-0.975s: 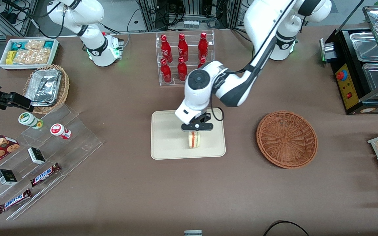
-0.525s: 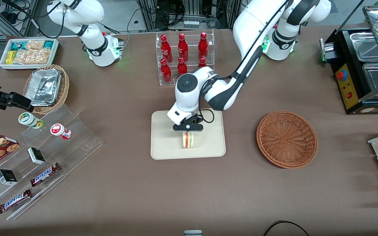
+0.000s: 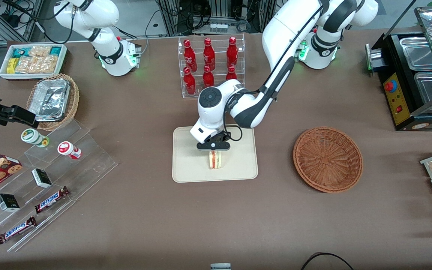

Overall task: Place sandwich from basket to tray
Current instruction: 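Lower the sandwich onto the tray and open the left gripper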

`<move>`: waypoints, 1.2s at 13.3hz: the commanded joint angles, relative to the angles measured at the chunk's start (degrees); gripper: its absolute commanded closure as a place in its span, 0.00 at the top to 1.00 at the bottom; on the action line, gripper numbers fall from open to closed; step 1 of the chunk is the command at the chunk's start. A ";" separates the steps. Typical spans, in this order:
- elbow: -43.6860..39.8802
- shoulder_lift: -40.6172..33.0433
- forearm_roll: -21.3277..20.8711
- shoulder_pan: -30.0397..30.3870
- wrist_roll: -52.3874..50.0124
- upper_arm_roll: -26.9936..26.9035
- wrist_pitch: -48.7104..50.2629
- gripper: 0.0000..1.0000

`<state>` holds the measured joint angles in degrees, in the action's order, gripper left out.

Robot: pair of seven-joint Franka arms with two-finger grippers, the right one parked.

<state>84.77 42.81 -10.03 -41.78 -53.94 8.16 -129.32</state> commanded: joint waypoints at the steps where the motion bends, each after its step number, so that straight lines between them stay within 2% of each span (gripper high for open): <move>1: -1.45 0.96 -1.48 -1.20 -2.13 -0.96 -0.40 0.87; 2: -1.45 0.79 -1.48 -1.11 -2.05 -0.96 -0.40 1.00; 4: -1.54 0.09 -1.48 -1.11 -2.22 -1.04 0.21 1.00; 8: -1.89 -6.75 -0.52 0.90 -2.31 -1.22 5.29 1.00; 14: -1.28 -18.09 0.18 8.37 -1.26 -1.04 16.10 1.00; 16: -1.28 -21.00 1.94 11.62 1.37 -1.04 19.71 1.00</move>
<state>81.68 25.48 -9.55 -32.58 -54.49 6.79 -112.19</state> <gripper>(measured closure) 0.000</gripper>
